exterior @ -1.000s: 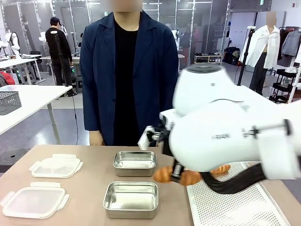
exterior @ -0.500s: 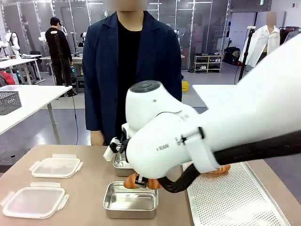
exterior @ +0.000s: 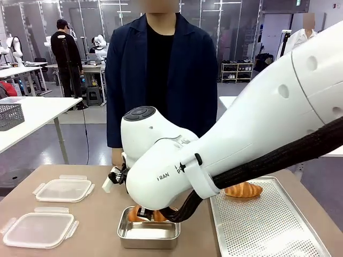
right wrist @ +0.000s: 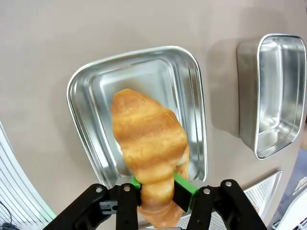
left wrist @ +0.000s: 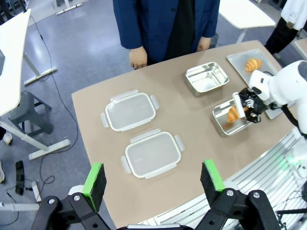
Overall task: Place the bread into the airtight container.
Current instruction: Pick up a Butter Roll and place it into an empty Airtight Container.
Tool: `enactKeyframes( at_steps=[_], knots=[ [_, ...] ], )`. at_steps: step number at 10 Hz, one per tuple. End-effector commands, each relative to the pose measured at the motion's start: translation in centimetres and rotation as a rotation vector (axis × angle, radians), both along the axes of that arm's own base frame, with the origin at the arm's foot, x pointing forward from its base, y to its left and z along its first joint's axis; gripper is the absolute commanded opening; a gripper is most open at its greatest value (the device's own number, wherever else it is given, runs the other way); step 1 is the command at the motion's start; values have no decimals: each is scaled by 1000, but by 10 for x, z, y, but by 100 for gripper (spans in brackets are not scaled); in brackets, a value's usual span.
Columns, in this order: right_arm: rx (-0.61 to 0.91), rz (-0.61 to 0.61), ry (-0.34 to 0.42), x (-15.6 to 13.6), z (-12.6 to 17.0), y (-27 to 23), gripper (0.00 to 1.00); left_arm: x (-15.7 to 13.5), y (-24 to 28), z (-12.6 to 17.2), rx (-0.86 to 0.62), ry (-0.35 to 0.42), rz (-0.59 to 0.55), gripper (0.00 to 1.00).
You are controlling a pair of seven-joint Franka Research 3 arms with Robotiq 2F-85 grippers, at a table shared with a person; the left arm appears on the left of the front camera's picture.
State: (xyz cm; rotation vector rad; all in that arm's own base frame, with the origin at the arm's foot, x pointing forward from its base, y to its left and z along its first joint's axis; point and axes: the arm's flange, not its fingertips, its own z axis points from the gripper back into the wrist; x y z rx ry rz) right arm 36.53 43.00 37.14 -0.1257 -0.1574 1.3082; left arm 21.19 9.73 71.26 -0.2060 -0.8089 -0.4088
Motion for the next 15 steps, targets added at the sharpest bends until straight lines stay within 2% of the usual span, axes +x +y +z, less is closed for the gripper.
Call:
enactKeyframes(
  at_steps=[1, 2, 3, 4, 5, 6, 9, 10, 11, 15],
  knots=[
    [14, -35, -6, 1, -4, 8, 41, 0, 0, 3, 11, 3, -1, 100],
    [16, -38, 5, 4, -6, 6, 58, 0, 0, 3, 11, 3, -1, 100],
    [24, -36, 12, 4, -7, 7, 69, 0, 0, 3, 11, 3, -1, 100],
    [27, -28, 14, 4, -5, 7, 86, 0, 0, 3, 11, 3, -1, 100],
    [16, -16, -15, 4, -5, 8, 97, 0, 0, 3, 11, 3, -1, 100],
    [18, -9, -8, 4, -3, 7, 100, 0, 0, 3, 11, 3, -1, 100],
    [33, 7, 14, 1, 1, 3, 100, 0, 0, 3, 11, 3, -1, 100],
    [22, -5, -13, 2, 4, -3, 100, 0, 0, 3, 11, 3, -1, 100],
    [15, -6, 6, 4, -2, 5, 100, 0, 0, 3, 11, 3, -1, 100],
    [15, -6, 6, 4, -2, 5, 100, 0, 0, 3, 11, 3, -1, 100]
  ],
)
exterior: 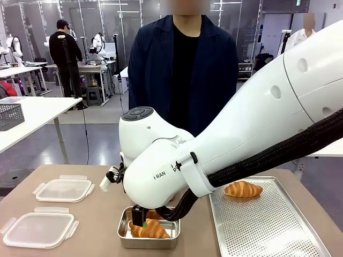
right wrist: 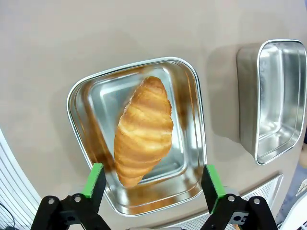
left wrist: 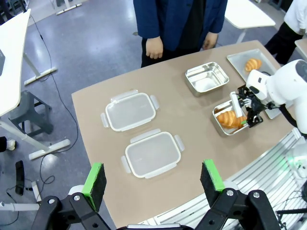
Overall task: Place the bread into the airtight container.
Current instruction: Pick up a Butter Roll and place it into an empty Airtight Container.
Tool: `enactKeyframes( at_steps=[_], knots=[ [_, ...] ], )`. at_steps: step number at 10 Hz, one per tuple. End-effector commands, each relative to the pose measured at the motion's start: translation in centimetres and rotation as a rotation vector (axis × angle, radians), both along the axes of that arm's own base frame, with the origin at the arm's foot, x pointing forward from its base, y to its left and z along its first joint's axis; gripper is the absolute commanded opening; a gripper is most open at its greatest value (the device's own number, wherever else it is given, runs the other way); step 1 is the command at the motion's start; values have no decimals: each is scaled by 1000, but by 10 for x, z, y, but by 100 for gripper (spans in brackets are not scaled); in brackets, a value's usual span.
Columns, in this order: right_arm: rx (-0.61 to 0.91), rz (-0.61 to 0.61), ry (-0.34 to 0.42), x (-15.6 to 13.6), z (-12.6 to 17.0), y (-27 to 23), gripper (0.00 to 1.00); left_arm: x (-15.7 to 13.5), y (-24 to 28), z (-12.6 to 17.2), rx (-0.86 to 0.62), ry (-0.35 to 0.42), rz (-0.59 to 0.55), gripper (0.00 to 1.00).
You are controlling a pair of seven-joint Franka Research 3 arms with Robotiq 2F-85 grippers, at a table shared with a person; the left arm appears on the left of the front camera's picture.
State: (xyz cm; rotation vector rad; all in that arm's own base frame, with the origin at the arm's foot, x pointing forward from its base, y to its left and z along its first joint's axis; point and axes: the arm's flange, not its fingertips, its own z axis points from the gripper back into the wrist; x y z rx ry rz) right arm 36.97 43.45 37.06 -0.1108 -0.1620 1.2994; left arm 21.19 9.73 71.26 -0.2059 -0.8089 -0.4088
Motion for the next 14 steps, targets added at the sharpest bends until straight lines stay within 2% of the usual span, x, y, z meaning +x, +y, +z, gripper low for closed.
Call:
enactKeyframes(
  at_steps=[1, 8, 12, 14],
  knots=[
    [0, 2, 1, 0, -1, 1, 100, 0, 0, 3, 11, 3, -1, 100],
    [0, 0, 0, 0, 0, 0, 100, 0, 0, 3, 11, 3, -1, 100],
    [21, -53, 64, -3, 69, -80, 100, 0, 0, 3, 11, 3, -1, 100],
    [118, -132, 74, 0, 103, -141, 100, 0, 0, 3, 11, 3, -1, 100]
  ],
)
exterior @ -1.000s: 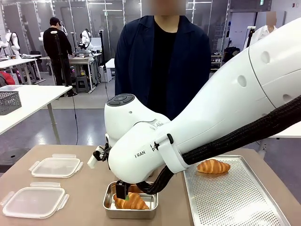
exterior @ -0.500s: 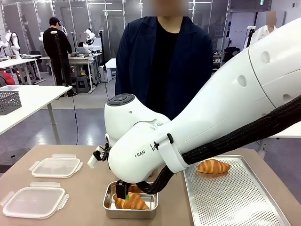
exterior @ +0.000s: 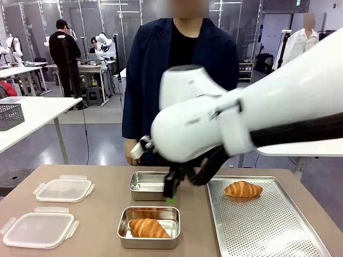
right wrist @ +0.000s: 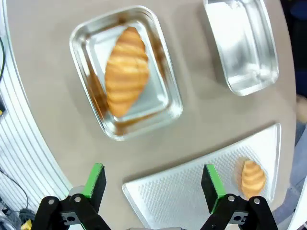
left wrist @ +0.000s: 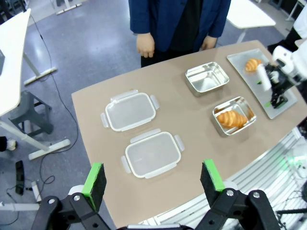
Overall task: Place the bread into the airtight container.
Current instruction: Pick up a Butter Roll and place it into an empty Airtight Container.
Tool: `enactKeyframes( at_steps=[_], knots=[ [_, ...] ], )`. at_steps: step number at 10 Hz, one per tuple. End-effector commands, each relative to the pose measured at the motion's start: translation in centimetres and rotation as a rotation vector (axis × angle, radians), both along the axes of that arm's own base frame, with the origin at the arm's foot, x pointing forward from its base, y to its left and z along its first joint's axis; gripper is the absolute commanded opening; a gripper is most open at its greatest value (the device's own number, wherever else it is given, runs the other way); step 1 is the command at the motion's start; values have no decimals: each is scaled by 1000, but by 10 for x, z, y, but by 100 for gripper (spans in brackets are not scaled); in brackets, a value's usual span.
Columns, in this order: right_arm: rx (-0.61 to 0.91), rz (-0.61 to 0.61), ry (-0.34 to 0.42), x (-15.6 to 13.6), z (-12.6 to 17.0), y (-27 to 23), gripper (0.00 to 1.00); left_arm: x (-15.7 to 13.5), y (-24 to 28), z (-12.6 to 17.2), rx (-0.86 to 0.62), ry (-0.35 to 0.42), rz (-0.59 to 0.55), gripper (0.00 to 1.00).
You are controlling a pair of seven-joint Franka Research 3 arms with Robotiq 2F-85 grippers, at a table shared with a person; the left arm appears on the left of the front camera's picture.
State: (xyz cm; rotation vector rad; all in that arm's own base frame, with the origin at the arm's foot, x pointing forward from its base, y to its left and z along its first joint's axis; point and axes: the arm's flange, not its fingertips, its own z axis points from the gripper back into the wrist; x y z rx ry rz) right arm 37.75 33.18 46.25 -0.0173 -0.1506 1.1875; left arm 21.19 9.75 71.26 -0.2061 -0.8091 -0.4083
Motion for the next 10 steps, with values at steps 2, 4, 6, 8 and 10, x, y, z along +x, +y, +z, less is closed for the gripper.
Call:
enactKeyframes(
  at_steps=[2, 4, 6, 8, 10],
  knots=[
    [165, -123, 18, -20, 57, -104, 100, 0, 0, 3, 12, 3, -1, 100],
    [209, -243, -26, -40, 94, -162, 100, 0, 0, 3, 12, 3, -1, 100],
    [300, -357, -116, -79, 146, -232, 100, 0, 0, 3, 12, 3, -1, 100],
    [354, -417, -104, -126, 192, -280, 100, 0, 0, 3, 12, 3, -1, 100],
    [403, -523, -154, -170, 235, -321, 100, 0, 0, 3, 12, 3, -1, 100]
  ],
)
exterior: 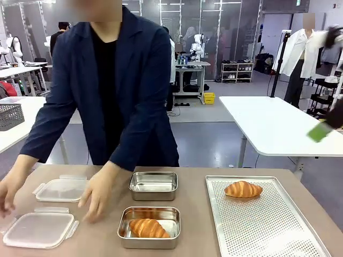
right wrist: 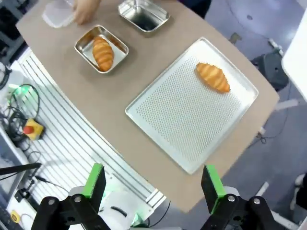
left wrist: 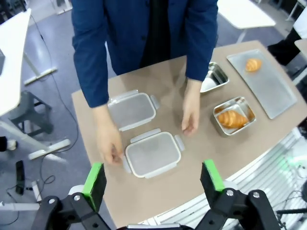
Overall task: Place the bread into the airtight container.
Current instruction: Pick up a Butter Roll and place it into an empty Airtight Container.
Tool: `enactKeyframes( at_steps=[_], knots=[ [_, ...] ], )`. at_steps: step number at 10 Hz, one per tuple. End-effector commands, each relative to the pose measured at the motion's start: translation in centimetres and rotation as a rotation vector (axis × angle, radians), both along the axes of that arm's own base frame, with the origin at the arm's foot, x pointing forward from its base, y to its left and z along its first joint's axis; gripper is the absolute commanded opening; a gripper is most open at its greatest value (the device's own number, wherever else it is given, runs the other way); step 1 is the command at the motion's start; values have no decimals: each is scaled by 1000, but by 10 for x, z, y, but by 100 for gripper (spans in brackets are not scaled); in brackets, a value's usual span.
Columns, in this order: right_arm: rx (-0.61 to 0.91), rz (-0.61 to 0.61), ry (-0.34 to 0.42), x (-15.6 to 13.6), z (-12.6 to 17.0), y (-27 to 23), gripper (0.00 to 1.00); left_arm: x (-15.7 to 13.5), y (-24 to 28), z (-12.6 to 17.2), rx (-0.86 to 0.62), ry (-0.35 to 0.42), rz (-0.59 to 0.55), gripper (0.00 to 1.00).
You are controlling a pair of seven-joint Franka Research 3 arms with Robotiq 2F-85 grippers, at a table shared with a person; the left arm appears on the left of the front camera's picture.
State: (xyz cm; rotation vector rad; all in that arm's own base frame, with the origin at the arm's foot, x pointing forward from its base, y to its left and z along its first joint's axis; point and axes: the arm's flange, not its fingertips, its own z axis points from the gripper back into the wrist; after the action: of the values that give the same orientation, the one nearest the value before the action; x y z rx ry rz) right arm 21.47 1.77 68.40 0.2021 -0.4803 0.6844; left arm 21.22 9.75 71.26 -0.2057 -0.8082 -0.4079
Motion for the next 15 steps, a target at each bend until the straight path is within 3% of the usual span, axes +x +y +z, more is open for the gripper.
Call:
enactKeyframes(
  at_steps=[1, 4, 5, 6, 7, 10, 11, 12, 13, 15],
  knots=[
    [29, -115, -31, -24, 35, -26, 100, 0, 0, 3, 11, 2, -2, 100],
    [79, -240, -76, -65, 83, -68, 100, 0, 0, 3, 11, 2, -2, 100],
    [77, -245, -81, -69, 85, -66, 100, 0, 0, 3, 11, 2, -2, 100],
    [42, -229, -30, -63, 75, -59, 100, 0, 0, 3, 11, 2, -2, 100],
    [78, -215, -104, -73, 88, -72, 100, 0, 0, 3, 11, 2, -2, 100],
    [71, -218, -89, -71, 87, -71, 100, 0, 0, 3, 11, 2, -2, 100],
    [3, -28, -97, -45, 45, -14, 100, 0, 0, 3, 11, 2, -2, 100],
    [130, 186, 38, 1, -8, 31, 100, 0, 0, 3, 11, 2, -2, 100],
    [171, 168, 68, 35, -37, 60, 100, 0, 0, 3, 11, 2, -2, 100],
    [154, 88, 76, 68, -69, 90, 100, 0, 0, 3, 11, 2, -2, 100]
  ],
)
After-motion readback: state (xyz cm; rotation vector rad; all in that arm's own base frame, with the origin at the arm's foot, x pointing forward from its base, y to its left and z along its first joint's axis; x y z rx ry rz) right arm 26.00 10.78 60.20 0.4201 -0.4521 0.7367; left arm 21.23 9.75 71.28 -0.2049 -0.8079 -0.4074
